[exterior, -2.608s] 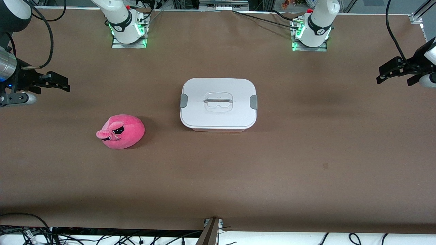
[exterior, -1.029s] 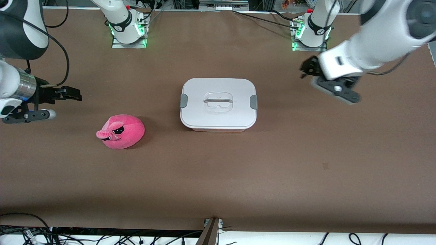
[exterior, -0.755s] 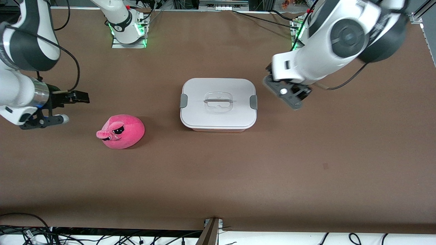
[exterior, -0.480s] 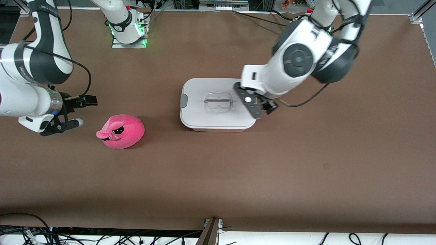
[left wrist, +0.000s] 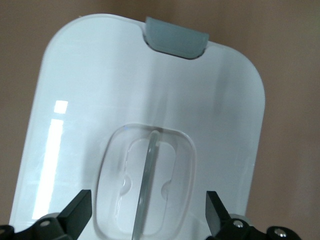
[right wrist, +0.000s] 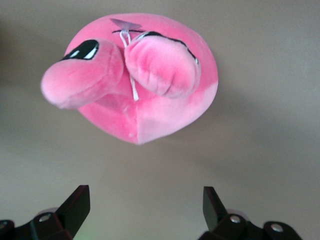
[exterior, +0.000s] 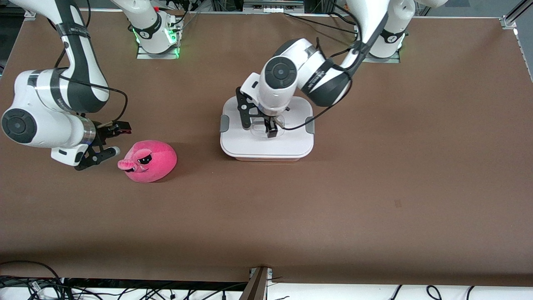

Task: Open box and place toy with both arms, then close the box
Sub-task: 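Grasp the lid handle with the left gripper while the right gripper grasps the toy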

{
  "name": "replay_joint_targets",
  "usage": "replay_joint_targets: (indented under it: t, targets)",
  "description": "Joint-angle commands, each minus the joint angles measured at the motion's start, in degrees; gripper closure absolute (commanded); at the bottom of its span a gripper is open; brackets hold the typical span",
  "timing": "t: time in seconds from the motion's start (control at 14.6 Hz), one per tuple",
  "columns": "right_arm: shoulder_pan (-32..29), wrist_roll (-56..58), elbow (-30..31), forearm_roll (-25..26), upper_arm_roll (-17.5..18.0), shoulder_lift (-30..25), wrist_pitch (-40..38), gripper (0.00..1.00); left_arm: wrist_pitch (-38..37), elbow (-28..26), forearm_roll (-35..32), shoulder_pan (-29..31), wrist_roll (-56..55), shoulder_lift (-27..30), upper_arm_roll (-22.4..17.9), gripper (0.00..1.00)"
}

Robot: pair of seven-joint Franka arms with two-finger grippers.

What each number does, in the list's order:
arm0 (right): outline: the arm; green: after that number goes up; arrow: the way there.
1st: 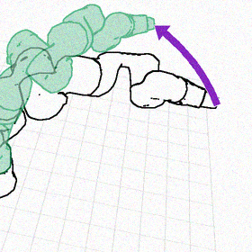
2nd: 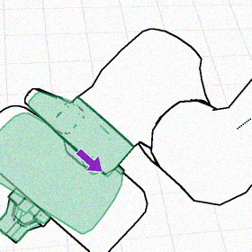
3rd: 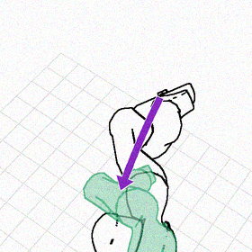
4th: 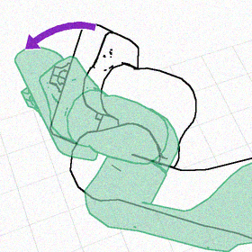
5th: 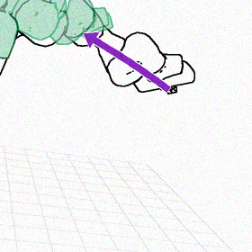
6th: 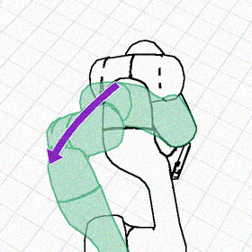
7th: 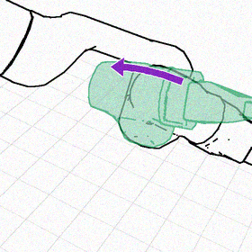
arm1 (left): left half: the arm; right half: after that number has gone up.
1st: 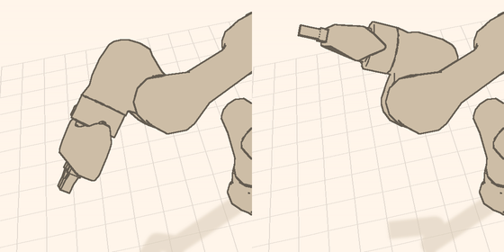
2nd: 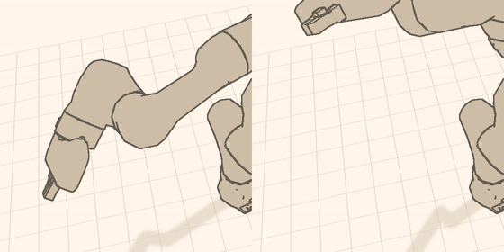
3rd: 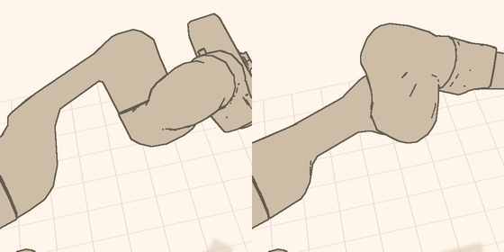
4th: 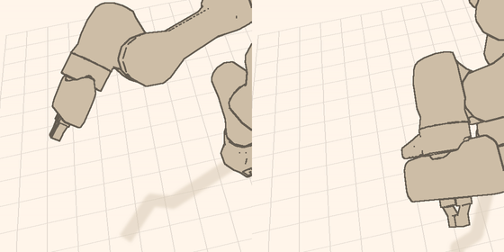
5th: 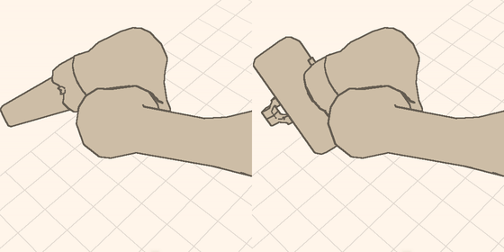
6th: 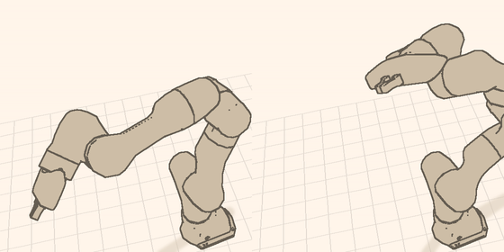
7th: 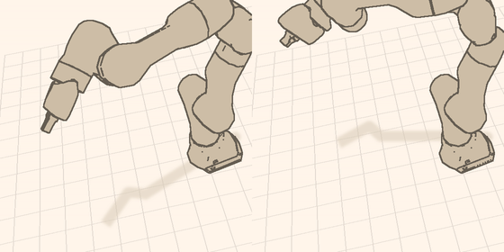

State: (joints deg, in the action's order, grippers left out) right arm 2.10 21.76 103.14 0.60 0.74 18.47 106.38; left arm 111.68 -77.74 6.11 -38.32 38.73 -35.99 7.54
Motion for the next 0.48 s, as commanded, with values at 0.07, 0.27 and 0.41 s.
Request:
replay_joint_targets:
  t: [0.07, 0.27, 0.41]
  targets:
    - [1.15, 1.09, 2.59, 0.36, 0.23, 1.48, 7.86, 0.0, -0.14, 1.37, -2.15, 0.35, 6.08, -0.93, -0.69, 0.0]
    - [1.33, 1.09, 2.33, 0.1, 1.28, 4.02, 12.96, 0.0, -0.67, 0.92, -1.98, 0.09, 6.97, -0.57, -0.6, 0.49]
    - [1.59, 1.09, 1.89, 0.1, 1.99, 5.52, 17.0, 0.0, -1.02, 0.92, -1.63, 0.0, 6.88, -0.66, -0.51, 0.87]
